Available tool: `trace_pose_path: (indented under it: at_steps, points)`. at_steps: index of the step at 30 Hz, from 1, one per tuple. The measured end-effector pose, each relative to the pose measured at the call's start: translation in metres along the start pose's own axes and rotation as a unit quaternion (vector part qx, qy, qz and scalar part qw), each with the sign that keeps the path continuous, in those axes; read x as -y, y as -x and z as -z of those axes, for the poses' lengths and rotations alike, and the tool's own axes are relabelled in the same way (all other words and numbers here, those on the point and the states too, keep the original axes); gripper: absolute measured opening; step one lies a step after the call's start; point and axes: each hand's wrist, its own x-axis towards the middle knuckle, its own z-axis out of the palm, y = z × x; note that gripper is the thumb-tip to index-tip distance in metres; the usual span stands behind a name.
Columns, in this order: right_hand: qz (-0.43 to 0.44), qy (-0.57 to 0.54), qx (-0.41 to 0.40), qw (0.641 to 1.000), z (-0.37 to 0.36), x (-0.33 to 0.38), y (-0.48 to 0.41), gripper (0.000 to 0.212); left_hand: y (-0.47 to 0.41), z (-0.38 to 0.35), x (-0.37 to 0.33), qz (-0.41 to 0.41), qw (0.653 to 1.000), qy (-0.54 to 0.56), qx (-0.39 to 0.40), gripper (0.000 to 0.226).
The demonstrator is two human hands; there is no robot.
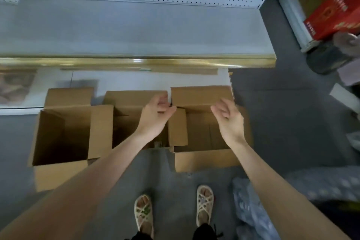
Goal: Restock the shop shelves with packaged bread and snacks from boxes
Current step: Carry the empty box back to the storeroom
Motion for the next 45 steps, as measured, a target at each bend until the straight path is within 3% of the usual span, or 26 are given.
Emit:
trace_pose_path:
  at_steps: [10, 17, 26, 32, 36, 38, 45]
  points:
    - [-0.095, 0.025, 0.053, 0.994, 0.075, -0.153, -0.074, 0.048, -0.025, -0.181, 0.052, 0.166, 0.986, 0.025, -0.011, 0.053]
    - [-0.159, 0.031, 0.102, 0.982, 0.073, -0.250, -0.093, 0.048, -0.038, -0.260, 0.112, 0.260, 0.965, 0.035, -0.013, 0.052]
    - [-0.232, 0.032, 0.098, 0.967, 0.006, -0.383, -0.095, 0.049, -0.046, -0.321, 0.250, 0.373, 0.928, 0.010, 0.002, 0.046]
    - [-0.273, 0.031, 0.118, 0.954, -0.055, -0.463, -0.089, 0.057, -0.050, -0.352, 0.338, 0.433, 0.901, -0.009, -0.018, 0.062]
    - [-0.355, -0.014, 0.132, 0.925, -0.091, -0.511, -0.084, 0.088, -0.059, -0.367, 0.385, 0.457, 0.889, -0.007, -0.035, 0.086]
    - [-0.389, -0.040, 0.135, 0.910, -0.105, -0.526, -0.082, 0.106, -0.061, -0.374, 0.404, 0.452, 0.889, 0.010, -0.067, 0.087]
    - [-0.408, -0.097, 0.141, 0.897, -0.138, -0.558, -0.089, 0.094, -0.078, -0.389, 0.448, 0.477, 0.862, 0.060, -0.163, 0.079]
